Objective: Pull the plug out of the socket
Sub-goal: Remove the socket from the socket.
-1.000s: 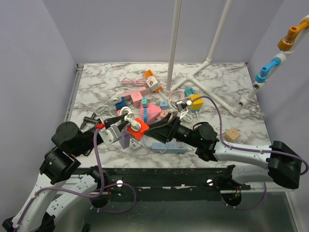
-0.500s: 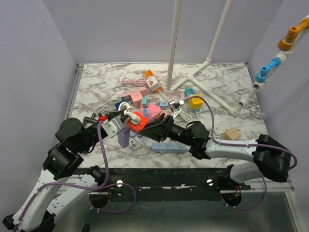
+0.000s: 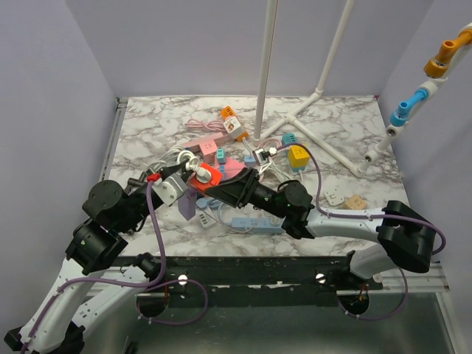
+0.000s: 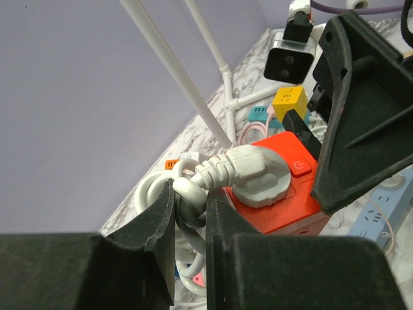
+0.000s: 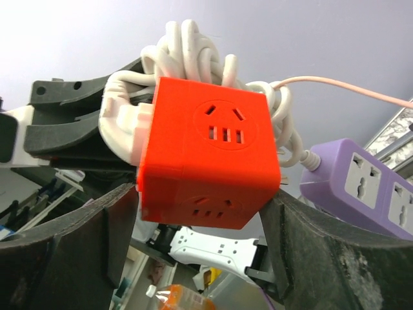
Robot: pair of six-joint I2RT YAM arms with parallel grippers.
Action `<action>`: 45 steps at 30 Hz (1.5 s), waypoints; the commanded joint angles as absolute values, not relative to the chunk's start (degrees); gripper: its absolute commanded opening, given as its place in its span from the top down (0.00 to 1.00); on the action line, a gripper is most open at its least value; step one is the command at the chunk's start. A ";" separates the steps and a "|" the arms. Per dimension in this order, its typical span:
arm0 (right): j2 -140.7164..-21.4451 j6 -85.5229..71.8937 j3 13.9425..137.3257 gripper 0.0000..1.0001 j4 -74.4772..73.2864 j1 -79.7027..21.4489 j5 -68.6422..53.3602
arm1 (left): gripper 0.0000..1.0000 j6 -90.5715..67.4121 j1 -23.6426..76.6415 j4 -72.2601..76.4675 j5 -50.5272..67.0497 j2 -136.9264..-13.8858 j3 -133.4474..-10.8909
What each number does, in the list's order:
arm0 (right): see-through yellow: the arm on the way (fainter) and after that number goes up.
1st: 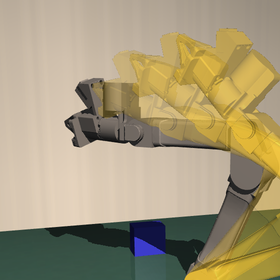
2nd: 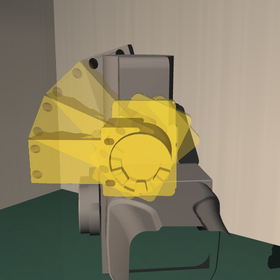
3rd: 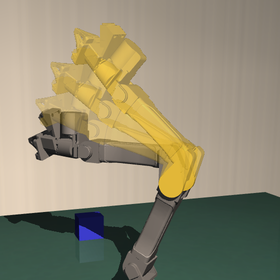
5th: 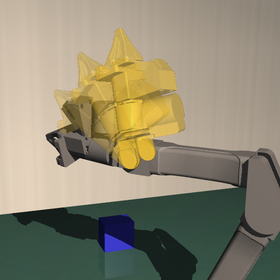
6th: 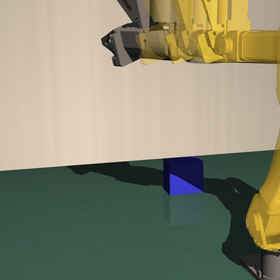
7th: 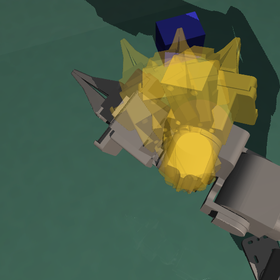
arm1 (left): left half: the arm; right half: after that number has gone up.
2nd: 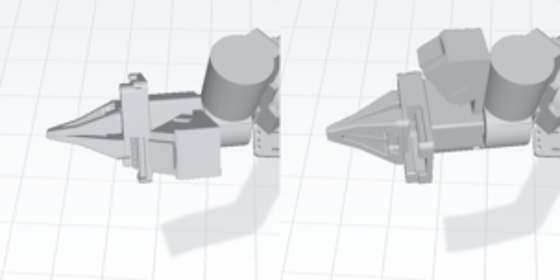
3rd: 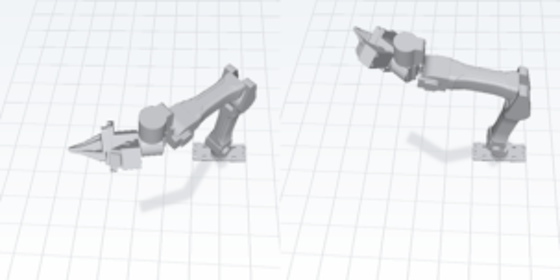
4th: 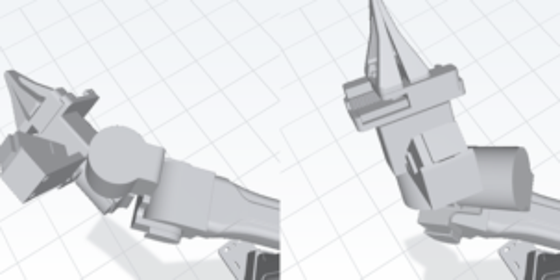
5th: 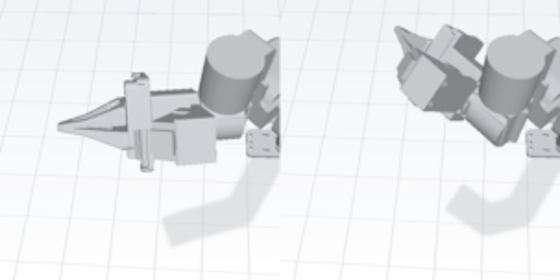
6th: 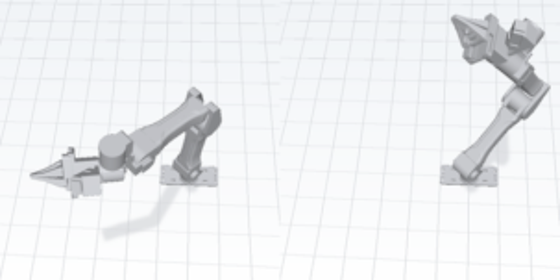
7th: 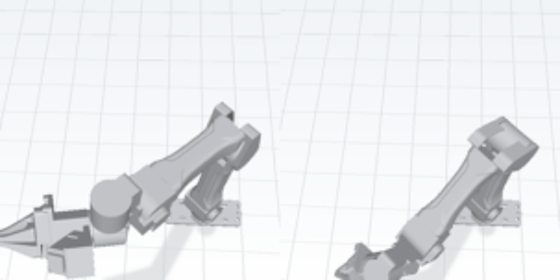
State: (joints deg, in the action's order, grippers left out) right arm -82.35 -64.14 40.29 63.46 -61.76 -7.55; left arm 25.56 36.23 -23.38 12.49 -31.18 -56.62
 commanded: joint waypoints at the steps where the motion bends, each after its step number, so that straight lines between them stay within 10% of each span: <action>1: -83.97 -65.48 42.21 0.21 65.28 -61.62 -5.01 | 1.00 25.53 36.37 -16.52 11.86 -30.10 -57.84; 11: -78.75 -60.84 42.47 0.57 54.69 -61.56 2.96 | 0.96 26.33 36.77 -21.35 17.54 -28.60 -57.66; 20: -71.90 -41.40 53.34 0.81 22.00 -61.63 6.71 | 0.02 29.04 36.75 -30.04 25.24 -28.24 -60.10; 31: -74.52 -25.12 65.55 0.84 1.11 -61.78 5.36 | 0.05 34.45 36.85 -41.67 31.92 -32.10 -62.83; 45: -74.66 -22.72 70.58 0.85 -6.15 -64.37 6.16 | 0.42 40.84 37.77 -37.29 19.52 -33.23 -55.85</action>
